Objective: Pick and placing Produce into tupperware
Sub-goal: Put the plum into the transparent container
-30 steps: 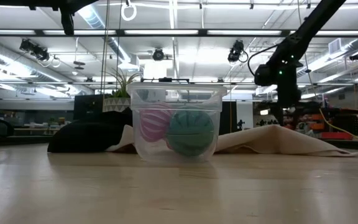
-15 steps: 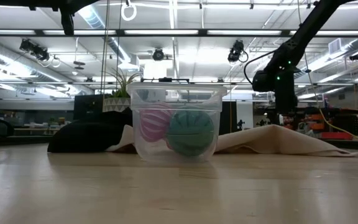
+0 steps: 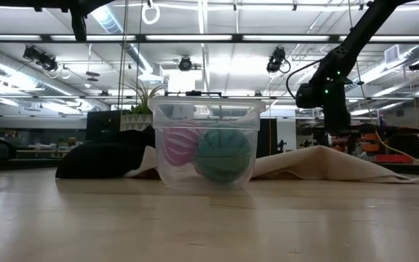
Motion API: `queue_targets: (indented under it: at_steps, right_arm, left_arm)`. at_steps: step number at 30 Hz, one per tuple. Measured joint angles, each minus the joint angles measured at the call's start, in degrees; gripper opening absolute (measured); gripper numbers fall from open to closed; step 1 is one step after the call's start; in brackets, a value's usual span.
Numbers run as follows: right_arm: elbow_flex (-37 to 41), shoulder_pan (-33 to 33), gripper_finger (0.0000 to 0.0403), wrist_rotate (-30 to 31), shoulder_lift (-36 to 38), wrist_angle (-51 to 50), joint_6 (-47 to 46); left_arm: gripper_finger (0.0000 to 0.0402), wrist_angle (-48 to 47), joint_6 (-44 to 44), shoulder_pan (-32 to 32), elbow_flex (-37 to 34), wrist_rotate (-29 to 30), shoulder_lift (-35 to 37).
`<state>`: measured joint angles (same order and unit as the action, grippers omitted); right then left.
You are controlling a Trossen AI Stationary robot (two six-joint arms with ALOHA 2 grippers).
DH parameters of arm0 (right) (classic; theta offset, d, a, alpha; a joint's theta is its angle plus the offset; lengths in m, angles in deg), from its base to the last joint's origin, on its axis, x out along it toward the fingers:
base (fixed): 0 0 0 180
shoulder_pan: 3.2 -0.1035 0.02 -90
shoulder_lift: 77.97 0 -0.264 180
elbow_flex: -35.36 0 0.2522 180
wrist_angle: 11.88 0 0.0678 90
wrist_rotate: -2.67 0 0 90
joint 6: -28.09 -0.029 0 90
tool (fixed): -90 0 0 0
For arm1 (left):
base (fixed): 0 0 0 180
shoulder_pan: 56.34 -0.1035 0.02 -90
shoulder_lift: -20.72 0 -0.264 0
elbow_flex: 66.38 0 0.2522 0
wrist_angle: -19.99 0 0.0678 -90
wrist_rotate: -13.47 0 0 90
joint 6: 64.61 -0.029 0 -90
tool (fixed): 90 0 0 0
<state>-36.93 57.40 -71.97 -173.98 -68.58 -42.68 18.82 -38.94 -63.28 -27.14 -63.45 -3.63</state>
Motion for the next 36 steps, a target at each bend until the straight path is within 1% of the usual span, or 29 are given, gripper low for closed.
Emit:
queue_targets:
  at_steps: [8, 13, 16, 19, 26, 32, 36]
  right_arm:
    - [1.0, -1.1, 0.0233, 0.8, 0.0, -0.3, -1.0]
    - [2.0, -2.3, 0.0227, 4.3, 0.0, 1.1, -3.4]
    - [2.0, -2.2, 0.0223, 4.9, 0.0, 1.2, -4.1]
    - [2.0, -2.7, 0.0218, 5.4, -1.2, 0.9, -3.9]
    - [1.2, -5.3, 0.0206, 9.2, -5.7, -1.0, -4.9]
    - [1.0, -5.1, 0.0206, 12.1, -5.8, 0.6, -9.0]
    - [1.0, -4.8, 0.0203, 12.6, -5.8, 0.5, -9.3]
  left_arm:
    - [0.0016, 0.0, 1.2, 0.0, 0.0, 0.0, 0.0]
    - [0.0023, 0.0, 1.2, 0.0, 0.0, 0.0, 0.0]
    - [0.0027, 0.0, 2.6, 0.0, 0.0, 0.0, 0.0]
    - [0.0029, 0.0, 2.6, 0.0, 0.0, 0.0, 0.0]
    - [0.0021, 0.0, 3.3, 0.0, 0.0, 0.0, 0.0]
    - [0.0021, 0.0, 3.8, 0.0, 0.0, 0.0, 0.0]
    - [0.0027, 0.0, 3.7, 0.0, 0.0, 0.0, 0.0]
